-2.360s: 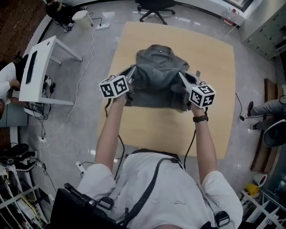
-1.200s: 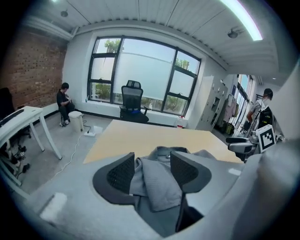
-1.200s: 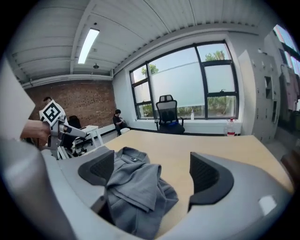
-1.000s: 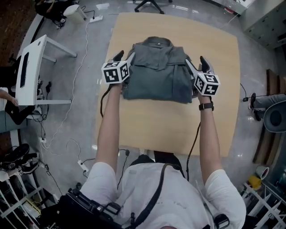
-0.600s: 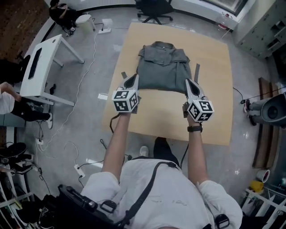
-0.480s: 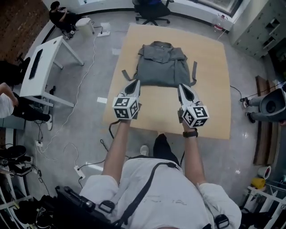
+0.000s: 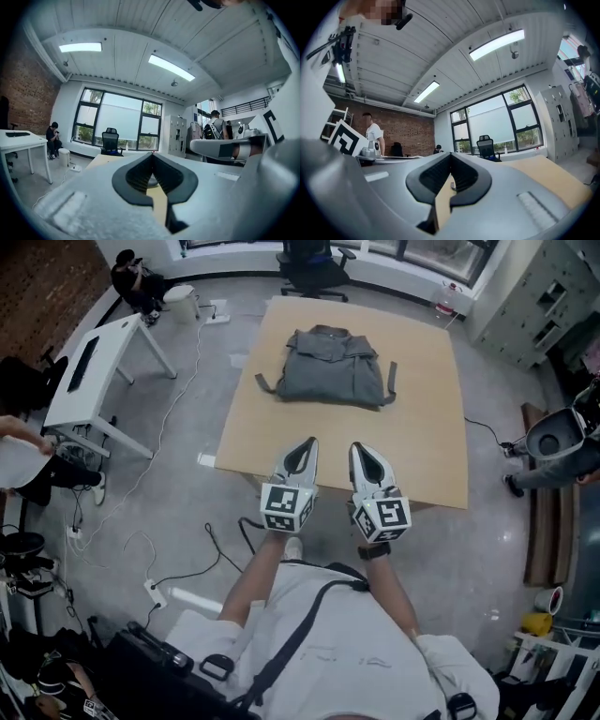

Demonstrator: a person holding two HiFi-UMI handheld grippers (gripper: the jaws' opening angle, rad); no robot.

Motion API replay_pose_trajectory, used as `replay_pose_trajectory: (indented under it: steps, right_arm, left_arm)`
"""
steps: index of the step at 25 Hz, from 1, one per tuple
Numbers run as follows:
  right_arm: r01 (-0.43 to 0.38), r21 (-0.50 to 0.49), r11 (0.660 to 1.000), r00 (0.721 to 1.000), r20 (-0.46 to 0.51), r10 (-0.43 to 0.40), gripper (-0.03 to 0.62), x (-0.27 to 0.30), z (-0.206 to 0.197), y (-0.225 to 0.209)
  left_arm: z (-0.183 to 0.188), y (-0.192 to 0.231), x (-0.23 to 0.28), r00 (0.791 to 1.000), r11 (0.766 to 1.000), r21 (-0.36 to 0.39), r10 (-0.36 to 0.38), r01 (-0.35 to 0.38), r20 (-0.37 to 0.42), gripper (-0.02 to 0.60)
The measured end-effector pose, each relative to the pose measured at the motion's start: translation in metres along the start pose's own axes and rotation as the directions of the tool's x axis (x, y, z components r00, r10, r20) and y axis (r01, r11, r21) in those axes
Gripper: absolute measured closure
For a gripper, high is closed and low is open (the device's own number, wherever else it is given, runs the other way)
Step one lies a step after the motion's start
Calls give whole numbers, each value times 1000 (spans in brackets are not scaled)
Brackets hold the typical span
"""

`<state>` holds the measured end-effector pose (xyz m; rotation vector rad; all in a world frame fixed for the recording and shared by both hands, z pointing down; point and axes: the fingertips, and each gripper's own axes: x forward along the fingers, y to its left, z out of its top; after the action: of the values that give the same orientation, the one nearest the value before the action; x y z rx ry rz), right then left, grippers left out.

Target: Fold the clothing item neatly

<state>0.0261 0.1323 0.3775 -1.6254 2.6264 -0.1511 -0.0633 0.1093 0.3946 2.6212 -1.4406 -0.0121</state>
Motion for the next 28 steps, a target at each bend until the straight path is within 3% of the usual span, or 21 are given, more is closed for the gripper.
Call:
replay_pose_trajectory:
  steps: [6,10,12,15,19,28]
  right_arm:
    - [-10,-18,1000,1000,9,10,588,-83,5,-5]
    - [-101,-145,984,987,-135,82,588,-131,-18,6]
    - [-100,-140,985,987,-137,81,588,-141,-17,4]
    - [-71,-78,994,995,-71,65,589,-148,4,3]
    - [-45,-125,991,998,-44,40,589,-149,24,4]
    - [-3,-110,994,1000,18,5,588,-134,47,26]
  left_arm:
    - [1,-71,-43,998,998,30,58,-58,12,583]
    - [-11,-114,-78,996,996,21,83,-82,-18,583]
    - [-10,-124,-88,994,994,38,104,-103,-25,583]
    - [7,-120,-105,990,988,61,143,-143,0,583]
    - [26,-106,-114,983,980,82,178,-181,46,583]
    - [54,-72,-124,976,975,85,196,-204,100,583]
